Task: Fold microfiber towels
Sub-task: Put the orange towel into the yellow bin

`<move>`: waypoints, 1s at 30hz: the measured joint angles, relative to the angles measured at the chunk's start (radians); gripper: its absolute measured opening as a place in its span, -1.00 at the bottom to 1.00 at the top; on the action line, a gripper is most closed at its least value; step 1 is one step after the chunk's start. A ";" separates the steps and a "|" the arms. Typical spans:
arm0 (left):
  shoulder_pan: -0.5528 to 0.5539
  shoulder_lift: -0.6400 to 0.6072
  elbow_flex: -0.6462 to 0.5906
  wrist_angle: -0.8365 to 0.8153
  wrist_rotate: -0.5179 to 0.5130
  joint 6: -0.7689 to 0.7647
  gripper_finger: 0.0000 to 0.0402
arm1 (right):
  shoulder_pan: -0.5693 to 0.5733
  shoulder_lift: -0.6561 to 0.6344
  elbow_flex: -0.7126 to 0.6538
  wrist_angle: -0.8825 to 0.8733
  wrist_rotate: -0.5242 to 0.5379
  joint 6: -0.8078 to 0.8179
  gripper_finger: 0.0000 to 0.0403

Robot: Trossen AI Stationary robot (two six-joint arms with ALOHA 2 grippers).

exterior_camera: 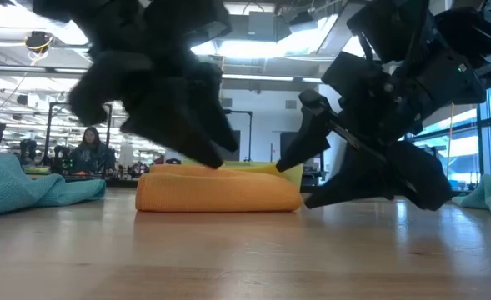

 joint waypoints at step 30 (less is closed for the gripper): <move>-0.068 -0.012 0.036 0.043 -0.140 -0.208 0.17 | 0.044 0.103 0.008 0.102 0.147 -0.268 0.54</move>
